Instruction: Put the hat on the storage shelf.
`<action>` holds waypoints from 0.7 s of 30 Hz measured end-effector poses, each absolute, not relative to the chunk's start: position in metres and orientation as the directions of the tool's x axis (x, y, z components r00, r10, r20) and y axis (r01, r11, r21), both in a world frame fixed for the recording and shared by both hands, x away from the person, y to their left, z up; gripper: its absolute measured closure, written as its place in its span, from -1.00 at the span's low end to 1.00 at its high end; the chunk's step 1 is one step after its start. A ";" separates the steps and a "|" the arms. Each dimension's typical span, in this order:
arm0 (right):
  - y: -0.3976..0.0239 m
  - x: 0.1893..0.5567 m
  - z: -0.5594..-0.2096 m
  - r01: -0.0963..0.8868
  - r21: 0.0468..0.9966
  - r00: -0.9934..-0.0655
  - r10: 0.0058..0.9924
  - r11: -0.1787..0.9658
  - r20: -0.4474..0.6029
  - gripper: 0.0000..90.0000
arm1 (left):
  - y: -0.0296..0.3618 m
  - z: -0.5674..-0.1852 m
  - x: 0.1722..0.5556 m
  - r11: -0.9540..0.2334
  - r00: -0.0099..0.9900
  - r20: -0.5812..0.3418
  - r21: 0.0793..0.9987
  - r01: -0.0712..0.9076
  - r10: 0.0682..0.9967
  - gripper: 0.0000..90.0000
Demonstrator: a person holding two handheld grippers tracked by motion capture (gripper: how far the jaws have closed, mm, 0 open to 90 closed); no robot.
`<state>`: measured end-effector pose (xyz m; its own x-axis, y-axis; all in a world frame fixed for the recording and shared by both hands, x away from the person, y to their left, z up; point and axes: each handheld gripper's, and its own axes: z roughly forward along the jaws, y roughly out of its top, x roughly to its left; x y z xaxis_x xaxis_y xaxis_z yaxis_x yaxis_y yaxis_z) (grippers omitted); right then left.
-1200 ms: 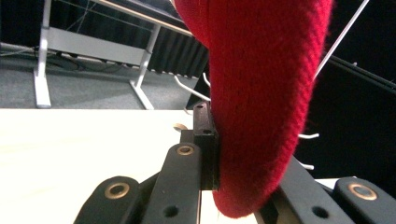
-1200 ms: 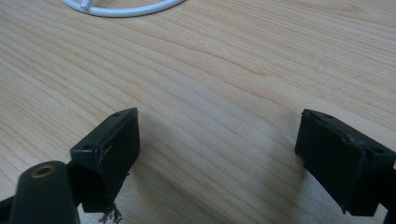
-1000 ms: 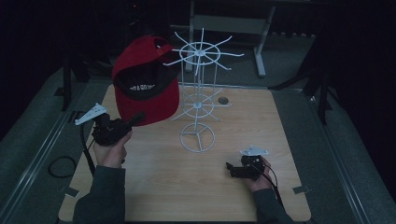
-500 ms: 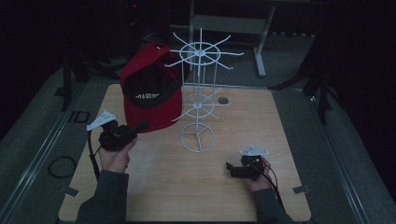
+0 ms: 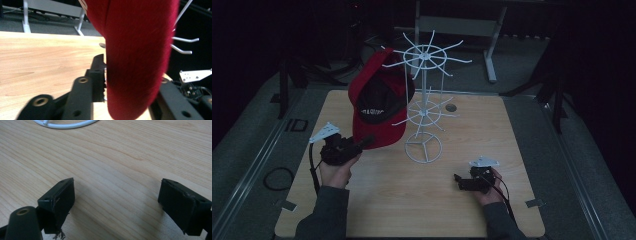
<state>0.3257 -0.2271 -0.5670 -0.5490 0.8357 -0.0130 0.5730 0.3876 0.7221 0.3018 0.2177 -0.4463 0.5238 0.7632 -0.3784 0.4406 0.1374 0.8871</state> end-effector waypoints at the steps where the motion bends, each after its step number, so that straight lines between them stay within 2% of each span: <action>1: -0.227 0.326 -0.567 0.573 0.722 -0.549 0.836 0.387 -0.012 -0.69 | 0.218 -0.446 0.302 0.145 0.521 -0.382 0.887 0.438 0.763 0.43; 9: -0.227 0.326 -0.567 0.574 0.722 -0.548 0.836 0.387 -0.012 -0.69 | 0.224 -0.448 0.302 0.151 0.492 -0.382 0.883 0.445 0.782 0.13; 21: -0.227 0.326 -0.567 0.575 0.721 -0.549 0.836 0.386 -0.010 -0.70 | 0.229 -0.450 0.301 0.152 0.447 -0.366 0.883 0.445 0.816 -0.21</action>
